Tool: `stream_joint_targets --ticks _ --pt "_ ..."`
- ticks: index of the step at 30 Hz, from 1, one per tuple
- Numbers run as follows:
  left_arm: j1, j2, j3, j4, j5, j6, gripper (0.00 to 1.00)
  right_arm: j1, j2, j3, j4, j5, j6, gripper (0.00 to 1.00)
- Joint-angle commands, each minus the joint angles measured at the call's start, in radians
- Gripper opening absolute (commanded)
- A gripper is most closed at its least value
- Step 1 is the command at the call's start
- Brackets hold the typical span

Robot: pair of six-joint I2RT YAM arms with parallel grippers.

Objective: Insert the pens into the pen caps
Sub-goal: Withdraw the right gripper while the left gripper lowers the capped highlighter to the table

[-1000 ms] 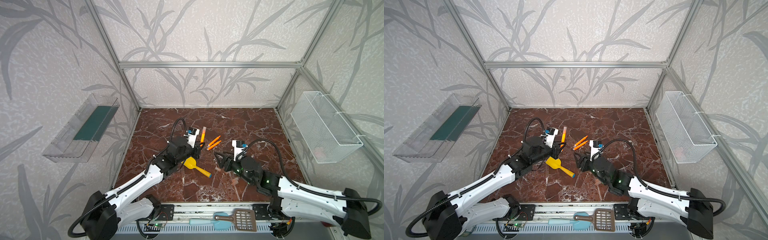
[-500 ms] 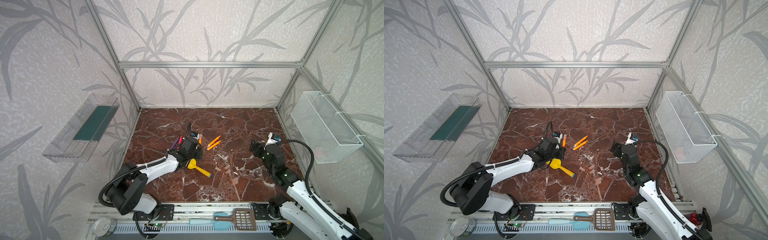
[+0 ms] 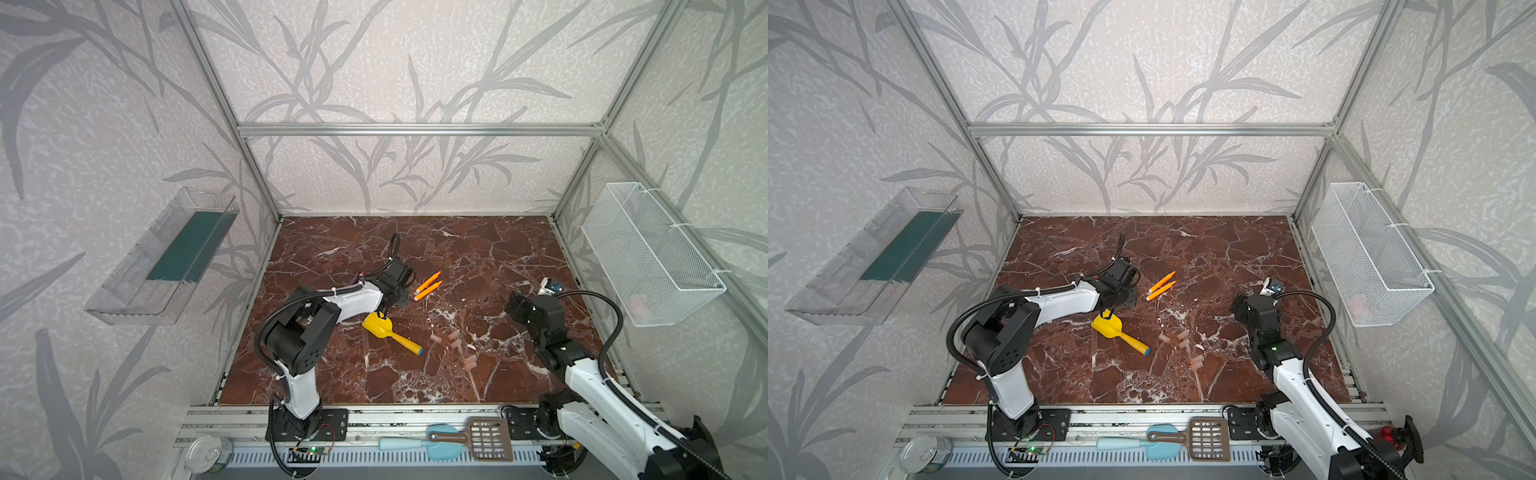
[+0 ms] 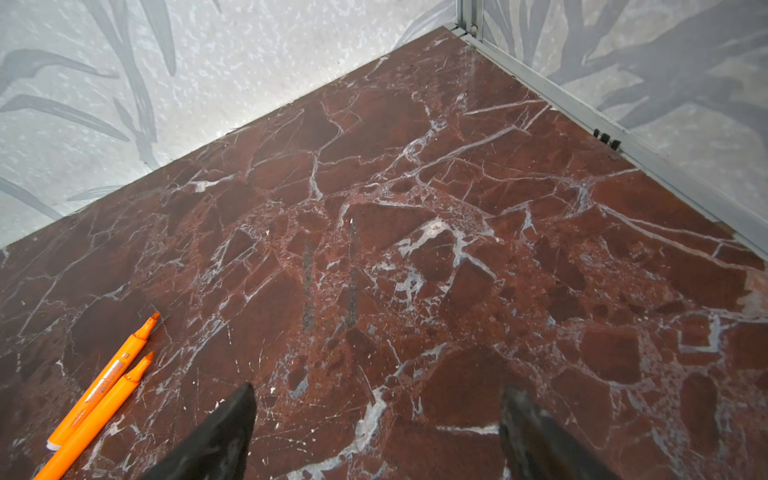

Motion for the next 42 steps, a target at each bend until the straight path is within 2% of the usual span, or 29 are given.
stream_joint_targets --ticks 1,8,16,24,32,34,36,42 --pt "0.012 0.031 0.047 -0.052 -0.04 0.003 0.0 -0.002 -0.016 -0.02 0.041 -0.013 -0.008 0.9" --pt "0.031 0.101 0.126 -0.085 -0.006 0.025 0.0 -0.002 -0.016 -0.019 0.043 -0.033 -0.014 0.9" --pt "0.042 0.119 0.152 -0.091 -0.009 0.046 0.26 -0.002 -0.016 -0.019 0.044 -0.038 -0.016 0.9" --pt "0.048 0.092 0.167 -0.097 -0.006 0.07 0.39 -0.002 -0.014 -0.019 0.045 -0.044 -0.019 0.9" --pt "0.049 -0.019 0.199 -0.124 0.01 0.135 0.44 -0.002 -0.013 -0.018 0.047 -0.047 -0.02 0.9" --pt "0.048 -0.076 0.173 -0.1 0.037 0.158 0.46 -0.002 -0.013 -0.018 0.048 -0.047 -0.02 0.9" --pt "0.049 -0.148 0.111 -0.032 0.131 0.213 0.48 -0.002 -0.012 -0.019 0.048 -0.049 -0.02 0.9" --pt "0.026 -0.3 -0.066 0.165 0.304 0.254 0.49 -0.002 -0.011 -0.018 0.049 -0.051 -0.022 0.9"
